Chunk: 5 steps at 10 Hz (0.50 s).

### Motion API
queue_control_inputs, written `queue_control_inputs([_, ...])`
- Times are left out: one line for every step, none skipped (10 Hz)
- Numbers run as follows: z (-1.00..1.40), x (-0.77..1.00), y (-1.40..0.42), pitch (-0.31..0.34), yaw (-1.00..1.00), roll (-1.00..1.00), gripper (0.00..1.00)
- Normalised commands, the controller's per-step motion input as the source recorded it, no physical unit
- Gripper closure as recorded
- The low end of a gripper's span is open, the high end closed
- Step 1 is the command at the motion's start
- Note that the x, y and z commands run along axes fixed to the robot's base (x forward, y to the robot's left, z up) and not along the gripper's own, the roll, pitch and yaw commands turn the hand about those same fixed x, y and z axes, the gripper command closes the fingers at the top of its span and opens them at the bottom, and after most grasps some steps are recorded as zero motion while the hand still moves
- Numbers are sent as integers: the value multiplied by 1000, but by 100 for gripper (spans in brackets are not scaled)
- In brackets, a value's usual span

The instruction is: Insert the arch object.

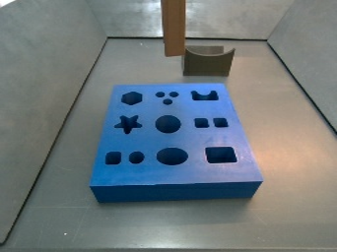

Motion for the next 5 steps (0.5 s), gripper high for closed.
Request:
queue_control_inputs([-303,529,217,0,-703,-63,100])
queue_control_inputs([-311,529,223,0,-700,-59,100])
queue_control_inputs([-331,514,234,0,-709,-44,100])
queue_control_inputs([-357,457,223,0,-757,-26,100])
queue_control_inputs([-354,343,174,0,-851,-1,100])
